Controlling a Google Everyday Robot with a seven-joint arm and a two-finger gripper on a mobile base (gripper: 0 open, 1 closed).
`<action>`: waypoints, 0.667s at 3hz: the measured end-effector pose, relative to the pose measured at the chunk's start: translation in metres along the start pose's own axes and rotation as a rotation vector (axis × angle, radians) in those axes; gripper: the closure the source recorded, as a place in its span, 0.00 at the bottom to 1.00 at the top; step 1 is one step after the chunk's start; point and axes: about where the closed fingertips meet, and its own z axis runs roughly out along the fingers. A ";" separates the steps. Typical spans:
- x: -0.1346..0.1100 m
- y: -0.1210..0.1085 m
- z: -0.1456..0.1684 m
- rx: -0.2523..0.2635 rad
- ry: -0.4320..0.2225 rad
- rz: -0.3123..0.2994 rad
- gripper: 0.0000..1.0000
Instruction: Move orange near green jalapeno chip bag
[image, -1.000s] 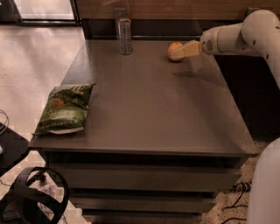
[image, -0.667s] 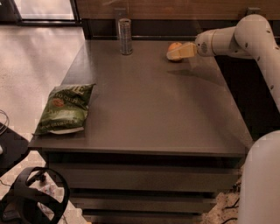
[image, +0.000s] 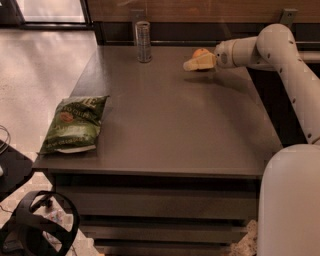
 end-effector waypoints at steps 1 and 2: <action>0.006 0.000 0.013 -0.014 -0.009 0.019 0.18; 0.006 0.002 0.016 -0.019 -0.007 0.019 0.41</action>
Offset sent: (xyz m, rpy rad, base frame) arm 0.0053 0.0050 -0.0081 0.0179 0.0076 0.0041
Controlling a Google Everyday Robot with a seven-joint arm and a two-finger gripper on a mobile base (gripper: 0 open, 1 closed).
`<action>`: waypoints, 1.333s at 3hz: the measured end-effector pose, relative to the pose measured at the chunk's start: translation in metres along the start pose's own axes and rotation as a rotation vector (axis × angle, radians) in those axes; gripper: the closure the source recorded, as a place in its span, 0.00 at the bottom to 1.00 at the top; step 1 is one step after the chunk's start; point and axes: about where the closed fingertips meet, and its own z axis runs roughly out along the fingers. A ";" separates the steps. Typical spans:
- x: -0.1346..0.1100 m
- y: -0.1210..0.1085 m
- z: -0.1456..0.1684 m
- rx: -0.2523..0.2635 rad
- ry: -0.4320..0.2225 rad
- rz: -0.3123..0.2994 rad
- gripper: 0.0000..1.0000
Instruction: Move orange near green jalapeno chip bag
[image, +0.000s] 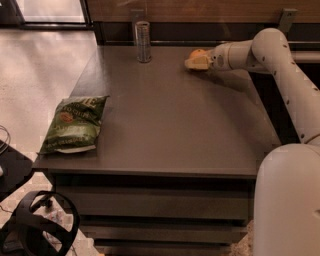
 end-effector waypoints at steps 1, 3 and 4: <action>0.001 0.002 0.004 -0.005 0.002 0.001 0.64; 0.003 0.006 0.010 -0.015 0.005 0.002 1.00; -0.007 0.019 0.006 -0.058 0.003 -0.001 1.00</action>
Offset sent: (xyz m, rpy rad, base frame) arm 0.0005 0.0031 -0.0020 0.0006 0.0027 0.0040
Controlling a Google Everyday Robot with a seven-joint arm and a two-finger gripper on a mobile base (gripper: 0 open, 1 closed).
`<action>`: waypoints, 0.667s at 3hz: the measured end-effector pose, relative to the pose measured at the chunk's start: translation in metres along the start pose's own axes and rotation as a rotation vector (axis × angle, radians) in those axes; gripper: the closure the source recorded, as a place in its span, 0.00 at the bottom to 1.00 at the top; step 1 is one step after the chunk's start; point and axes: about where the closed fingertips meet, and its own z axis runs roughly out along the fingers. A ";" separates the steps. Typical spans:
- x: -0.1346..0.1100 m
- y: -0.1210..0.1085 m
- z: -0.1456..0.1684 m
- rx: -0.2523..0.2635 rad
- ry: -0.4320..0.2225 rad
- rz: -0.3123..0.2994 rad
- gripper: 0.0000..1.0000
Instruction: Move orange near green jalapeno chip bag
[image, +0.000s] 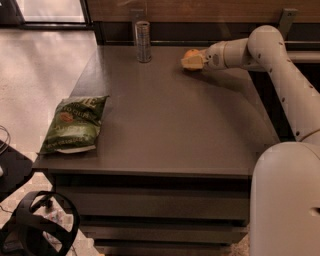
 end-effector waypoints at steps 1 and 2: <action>-0.015 0.020 -0.021 -0.032 -0.020 -0.005 1.00; -0.019 0.050 -0.040 -0.065 -0.032 -0.010 1.00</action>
Offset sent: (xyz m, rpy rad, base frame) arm -0.1087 0.0190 0.0520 0.0573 -0.0176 0.0963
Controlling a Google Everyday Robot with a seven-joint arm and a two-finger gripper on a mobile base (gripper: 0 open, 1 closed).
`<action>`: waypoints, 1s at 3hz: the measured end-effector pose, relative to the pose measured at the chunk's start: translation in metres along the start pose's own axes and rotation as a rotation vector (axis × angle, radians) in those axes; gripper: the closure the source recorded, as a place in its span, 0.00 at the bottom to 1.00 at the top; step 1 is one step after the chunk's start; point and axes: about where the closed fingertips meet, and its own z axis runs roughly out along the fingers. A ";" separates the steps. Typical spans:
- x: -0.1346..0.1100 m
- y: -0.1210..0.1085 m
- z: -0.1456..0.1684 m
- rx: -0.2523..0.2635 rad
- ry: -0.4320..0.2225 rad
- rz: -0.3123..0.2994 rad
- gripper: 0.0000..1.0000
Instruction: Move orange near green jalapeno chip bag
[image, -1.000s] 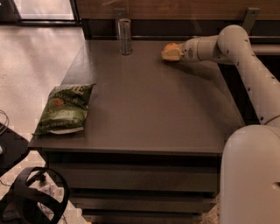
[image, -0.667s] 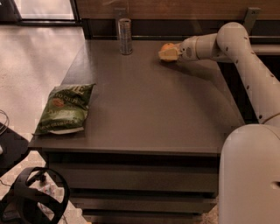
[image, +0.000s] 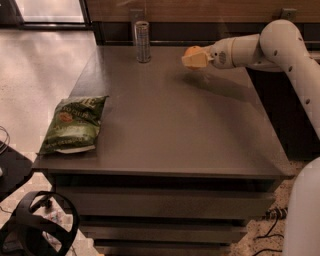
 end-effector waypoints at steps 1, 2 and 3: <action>0.001 0.037 -0.011 -0.036 -0.004 -0.002 1.00; 0.006 0.079 -0.016 -0.077 -0.007 -0.013 1.00; 0.011 0.127 -0.012 -0.126 -0.009 -0.036 1.00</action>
Offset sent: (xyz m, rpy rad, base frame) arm -0.1192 0.0603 0.0067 0.0285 0.0060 0.1250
